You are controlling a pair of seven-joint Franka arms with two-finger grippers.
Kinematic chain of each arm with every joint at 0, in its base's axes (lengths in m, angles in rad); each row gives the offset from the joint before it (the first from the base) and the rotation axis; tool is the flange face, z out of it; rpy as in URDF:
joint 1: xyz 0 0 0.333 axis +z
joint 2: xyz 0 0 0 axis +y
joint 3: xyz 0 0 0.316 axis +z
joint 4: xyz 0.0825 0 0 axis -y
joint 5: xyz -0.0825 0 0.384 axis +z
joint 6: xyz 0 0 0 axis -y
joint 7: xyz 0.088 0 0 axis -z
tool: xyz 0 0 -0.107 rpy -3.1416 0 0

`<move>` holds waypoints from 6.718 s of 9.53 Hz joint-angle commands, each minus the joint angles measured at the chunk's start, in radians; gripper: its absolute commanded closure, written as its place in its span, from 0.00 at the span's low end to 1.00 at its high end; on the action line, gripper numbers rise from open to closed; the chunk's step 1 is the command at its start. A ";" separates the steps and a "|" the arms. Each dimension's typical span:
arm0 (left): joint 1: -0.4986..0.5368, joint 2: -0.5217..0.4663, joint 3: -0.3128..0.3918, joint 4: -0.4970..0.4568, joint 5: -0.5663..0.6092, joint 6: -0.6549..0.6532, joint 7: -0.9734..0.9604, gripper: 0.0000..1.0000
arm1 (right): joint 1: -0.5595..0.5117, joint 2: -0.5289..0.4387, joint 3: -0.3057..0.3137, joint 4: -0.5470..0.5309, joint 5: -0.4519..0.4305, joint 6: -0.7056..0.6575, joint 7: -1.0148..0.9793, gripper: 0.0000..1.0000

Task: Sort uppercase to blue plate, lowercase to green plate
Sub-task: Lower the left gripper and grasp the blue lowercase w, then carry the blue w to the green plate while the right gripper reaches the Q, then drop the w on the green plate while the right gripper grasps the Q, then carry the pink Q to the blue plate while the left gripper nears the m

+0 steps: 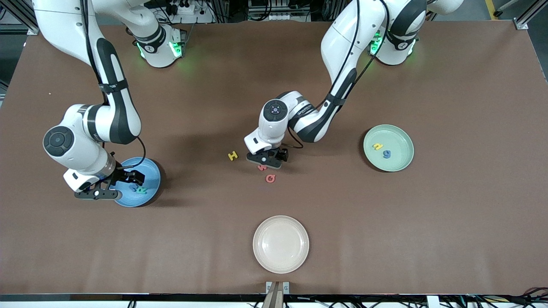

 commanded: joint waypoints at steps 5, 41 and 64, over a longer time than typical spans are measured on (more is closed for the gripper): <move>-0.006 0.027 -0.005 0.037 0.004 -0.002 0.008 0.37 | -0.016 -0.024 0.013 -0.007 0.018 -0.007 -0.001 0.00; 0.505 -0.653 0.007 -0.769 0.017 -0.157 0.909 0.64 | 0.412 0.563 0.182 0.710 0.115 -0.060 0.969 0.00; 0.500 -0.618 -0.040 -0.753 0.003 -0.077 0.656 0.00 | 0.437 0.565 0.187 0.697 0.106 -0.059 1.031 1.00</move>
